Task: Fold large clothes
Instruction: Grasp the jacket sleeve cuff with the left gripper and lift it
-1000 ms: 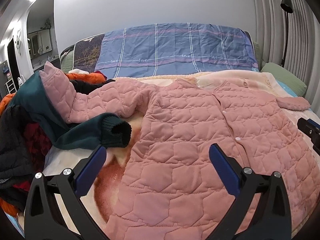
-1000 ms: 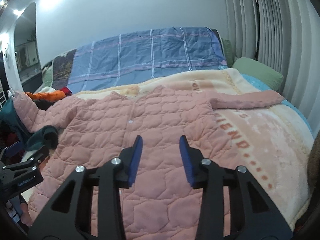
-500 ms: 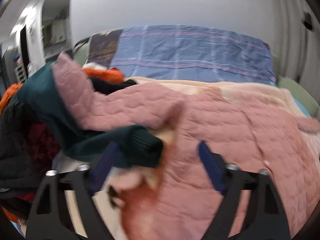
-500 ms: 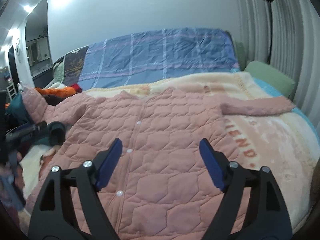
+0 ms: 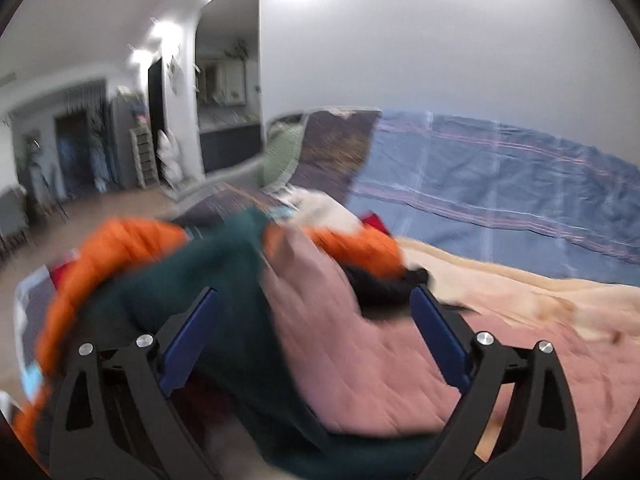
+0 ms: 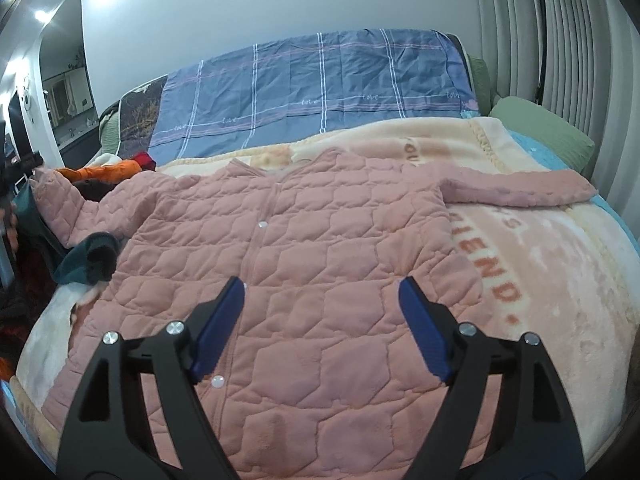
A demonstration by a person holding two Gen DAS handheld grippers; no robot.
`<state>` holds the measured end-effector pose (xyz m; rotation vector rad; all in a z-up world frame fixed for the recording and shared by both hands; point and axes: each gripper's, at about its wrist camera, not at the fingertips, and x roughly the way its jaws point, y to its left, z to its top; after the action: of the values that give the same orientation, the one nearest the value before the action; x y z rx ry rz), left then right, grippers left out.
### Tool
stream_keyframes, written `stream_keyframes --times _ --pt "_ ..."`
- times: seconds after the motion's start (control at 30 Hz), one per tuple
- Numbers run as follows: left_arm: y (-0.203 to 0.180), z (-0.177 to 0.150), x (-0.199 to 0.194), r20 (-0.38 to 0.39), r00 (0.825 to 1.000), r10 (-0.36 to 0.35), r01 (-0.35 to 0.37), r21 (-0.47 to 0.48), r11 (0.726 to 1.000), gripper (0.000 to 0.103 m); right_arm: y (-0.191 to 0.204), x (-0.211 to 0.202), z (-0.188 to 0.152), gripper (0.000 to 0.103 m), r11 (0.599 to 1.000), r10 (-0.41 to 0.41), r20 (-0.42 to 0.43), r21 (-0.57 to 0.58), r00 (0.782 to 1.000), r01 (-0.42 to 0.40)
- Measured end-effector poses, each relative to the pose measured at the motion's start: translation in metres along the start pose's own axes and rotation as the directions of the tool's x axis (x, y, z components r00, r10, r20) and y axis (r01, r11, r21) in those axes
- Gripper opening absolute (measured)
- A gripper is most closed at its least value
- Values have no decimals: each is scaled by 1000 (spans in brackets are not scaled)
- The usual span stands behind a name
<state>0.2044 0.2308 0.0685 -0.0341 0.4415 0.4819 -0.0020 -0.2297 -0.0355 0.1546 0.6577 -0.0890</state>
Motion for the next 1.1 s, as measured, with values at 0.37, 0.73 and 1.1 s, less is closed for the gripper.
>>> stream_keyframes --times 0.37,0.73,1.1 --pt "-27 44 59 -280 950 -138 178 125 976 2 -1 5 4 83 1000 21 -4 14 1000 -21" --pt "-245 44 -127 -263 766 -587 642 357 678 2 -9 4 16 84 1000 20 10 22 1000 -20" --pt "-359 1 -236 -293 472 -831 859 366 359 73 -40 18 5 84 997 38 -130 77 991 -28"
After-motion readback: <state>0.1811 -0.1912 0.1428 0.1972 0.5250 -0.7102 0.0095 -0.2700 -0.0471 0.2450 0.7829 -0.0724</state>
